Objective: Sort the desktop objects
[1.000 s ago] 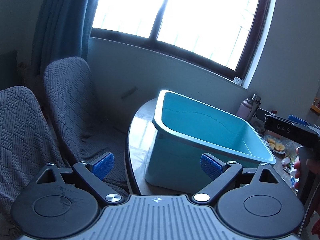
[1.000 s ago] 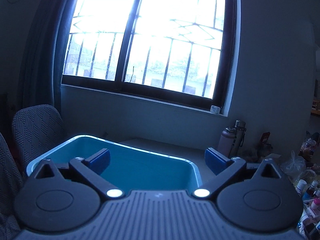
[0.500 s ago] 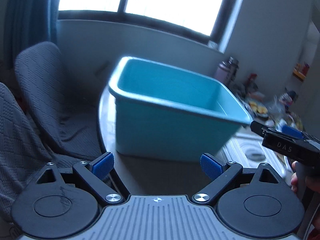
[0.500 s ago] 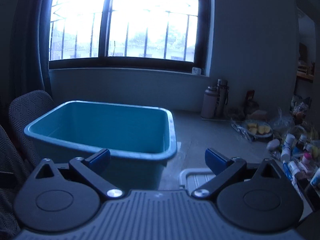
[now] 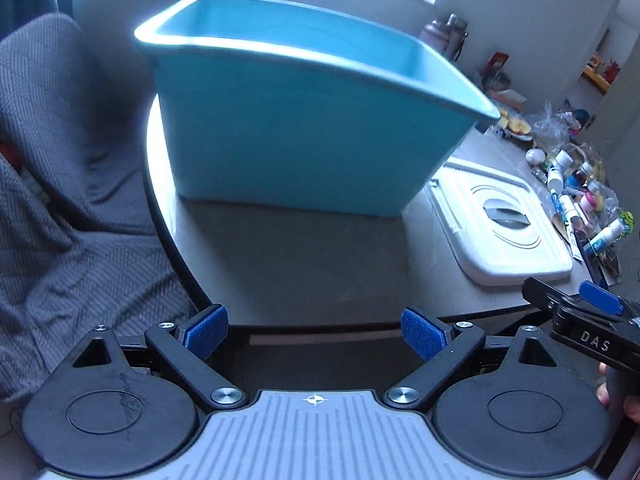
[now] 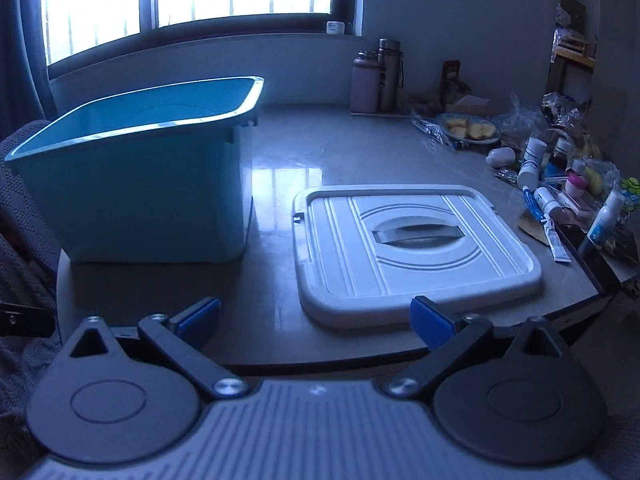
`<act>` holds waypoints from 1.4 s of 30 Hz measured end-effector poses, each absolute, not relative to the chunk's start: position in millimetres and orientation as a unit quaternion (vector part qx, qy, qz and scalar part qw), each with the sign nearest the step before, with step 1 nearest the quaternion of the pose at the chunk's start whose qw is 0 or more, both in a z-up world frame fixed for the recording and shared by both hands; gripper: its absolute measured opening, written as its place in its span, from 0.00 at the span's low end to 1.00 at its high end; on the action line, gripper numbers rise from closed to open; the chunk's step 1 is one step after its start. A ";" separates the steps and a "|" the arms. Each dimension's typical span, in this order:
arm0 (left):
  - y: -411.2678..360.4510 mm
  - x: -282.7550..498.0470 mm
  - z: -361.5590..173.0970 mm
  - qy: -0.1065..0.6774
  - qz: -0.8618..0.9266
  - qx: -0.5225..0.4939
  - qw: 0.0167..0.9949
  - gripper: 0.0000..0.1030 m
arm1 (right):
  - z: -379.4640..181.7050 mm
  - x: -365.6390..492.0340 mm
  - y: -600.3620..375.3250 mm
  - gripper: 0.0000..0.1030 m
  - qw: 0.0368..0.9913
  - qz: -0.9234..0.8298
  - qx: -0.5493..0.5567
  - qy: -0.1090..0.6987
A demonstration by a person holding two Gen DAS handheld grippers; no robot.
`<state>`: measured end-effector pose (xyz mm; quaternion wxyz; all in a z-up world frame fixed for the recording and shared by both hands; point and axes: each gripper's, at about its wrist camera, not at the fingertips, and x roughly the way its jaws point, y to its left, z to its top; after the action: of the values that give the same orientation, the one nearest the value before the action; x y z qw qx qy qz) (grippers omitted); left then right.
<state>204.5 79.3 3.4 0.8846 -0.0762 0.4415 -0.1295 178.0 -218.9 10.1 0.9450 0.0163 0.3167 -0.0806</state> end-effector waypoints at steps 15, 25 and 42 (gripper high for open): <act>-6.3 215.3 2.3 0.471 -0.122 -0.062 0.872 0.92 | 1.5 195.8 -298.5 0.98 0.938 -0.085 0.027 0.335; -94.0 225.4 10.5 0.475 -0.118 -0.055 0.870 0.92 | 0.8 223.6 -379.6 0.98 0.933 -0.063 0.022 0.355; -175.3 243.6 8.9 0.503 -0.072 -0.045 0.860 0.92 | -22.7 265.7 -476.9 0.98 0.921 -0.032 0.012 0.389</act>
<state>243.6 -175.3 8.9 0.8604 -0.0451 0.5025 -0.0723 265.7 -476.9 -22.7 0.9208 0.0116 0.3885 -0.0320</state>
